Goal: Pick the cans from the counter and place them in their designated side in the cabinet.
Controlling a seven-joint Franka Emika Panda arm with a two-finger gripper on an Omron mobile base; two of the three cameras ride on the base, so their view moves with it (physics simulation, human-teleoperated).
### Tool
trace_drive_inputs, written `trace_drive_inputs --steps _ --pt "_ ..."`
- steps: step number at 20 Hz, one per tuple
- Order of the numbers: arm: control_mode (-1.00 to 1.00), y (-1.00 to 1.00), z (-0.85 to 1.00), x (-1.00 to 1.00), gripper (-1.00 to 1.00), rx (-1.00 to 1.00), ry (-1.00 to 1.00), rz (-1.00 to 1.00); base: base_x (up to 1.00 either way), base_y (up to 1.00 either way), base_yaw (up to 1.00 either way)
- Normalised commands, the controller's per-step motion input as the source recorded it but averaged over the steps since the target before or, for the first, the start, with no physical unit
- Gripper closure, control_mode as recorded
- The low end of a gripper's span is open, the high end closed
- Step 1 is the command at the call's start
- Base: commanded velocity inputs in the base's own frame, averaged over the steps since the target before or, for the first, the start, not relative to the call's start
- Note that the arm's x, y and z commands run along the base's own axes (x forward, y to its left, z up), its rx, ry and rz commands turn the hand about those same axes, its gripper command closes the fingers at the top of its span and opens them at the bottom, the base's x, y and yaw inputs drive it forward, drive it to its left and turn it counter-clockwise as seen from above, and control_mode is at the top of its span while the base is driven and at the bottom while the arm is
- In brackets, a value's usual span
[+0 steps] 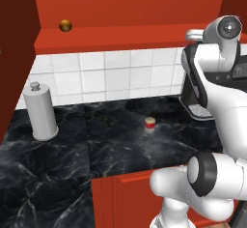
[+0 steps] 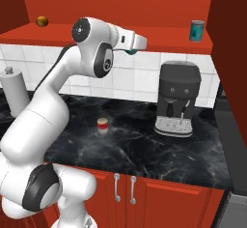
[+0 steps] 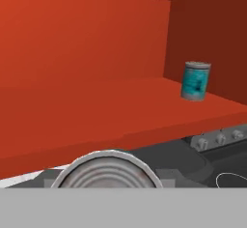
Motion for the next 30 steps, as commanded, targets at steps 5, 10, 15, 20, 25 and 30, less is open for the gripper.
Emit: trace_drive_inputs --steps 5,10,15,20,25,30 --pt "-1.0 -0.12 0.18 0.1 1.0 0.0 0.0 -0.01 0.0 0.0 0.0" --pt "-1.0 -0.13 0.03 0.13 1.0 0.0 0.0 -0.01 0.0 0.0 0.0" --pt "-1.0 -0.16 0.02 0.14 1.0 0.0 0.0 0.0 0.0 0.0 0.0" --pt "-1.0 -0.15 0.01 0.17 1.0 0.0 0.0 0.0 0.0 0.0 0.0" --pt "-1.0 -0.14 0.07 0.15 1.0 0.0 0.0 0.0 0.0 0.0 0.0" --pt "-1.0 -0.14 0.06 0.18 1.0 0.0 0.0 0.0 0.0 0.0 0.0"
